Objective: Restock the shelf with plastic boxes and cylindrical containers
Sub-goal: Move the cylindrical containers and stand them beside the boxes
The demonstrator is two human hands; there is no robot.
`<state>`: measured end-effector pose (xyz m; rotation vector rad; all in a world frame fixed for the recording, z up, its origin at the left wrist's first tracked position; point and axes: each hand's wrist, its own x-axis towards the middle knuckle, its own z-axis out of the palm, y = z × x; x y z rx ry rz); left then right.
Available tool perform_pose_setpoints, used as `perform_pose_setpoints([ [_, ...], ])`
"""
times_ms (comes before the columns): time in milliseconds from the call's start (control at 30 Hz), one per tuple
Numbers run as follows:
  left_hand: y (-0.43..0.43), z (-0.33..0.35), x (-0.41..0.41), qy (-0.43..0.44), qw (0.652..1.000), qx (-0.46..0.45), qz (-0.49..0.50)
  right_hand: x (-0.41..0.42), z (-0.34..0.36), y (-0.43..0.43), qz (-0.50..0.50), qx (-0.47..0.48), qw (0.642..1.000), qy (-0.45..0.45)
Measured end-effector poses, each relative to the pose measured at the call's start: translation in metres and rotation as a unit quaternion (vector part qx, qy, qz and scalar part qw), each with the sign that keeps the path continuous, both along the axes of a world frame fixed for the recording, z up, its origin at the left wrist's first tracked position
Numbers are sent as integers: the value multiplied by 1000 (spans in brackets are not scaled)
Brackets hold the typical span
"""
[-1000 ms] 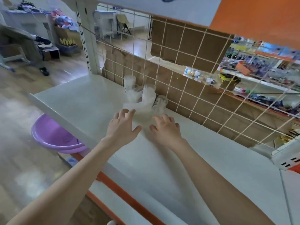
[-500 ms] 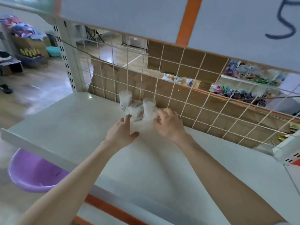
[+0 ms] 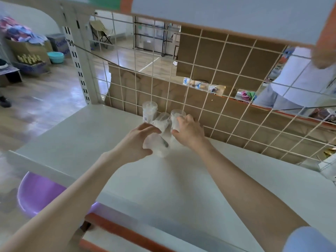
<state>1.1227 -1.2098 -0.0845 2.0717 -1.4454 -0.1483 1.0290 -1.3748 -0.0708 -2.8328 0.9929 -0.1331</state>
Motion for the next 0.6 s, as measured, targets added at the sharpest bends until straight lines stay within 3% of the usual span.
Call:
perform_pose_setpoints([
  [333,0,-3,2,-3,997,15,-73,-20,6,6,-18,83,986,-147],
  [600,-12,-1,-13,24,995,-52,-76,-55,7,8,-27,128,972,-194],
])
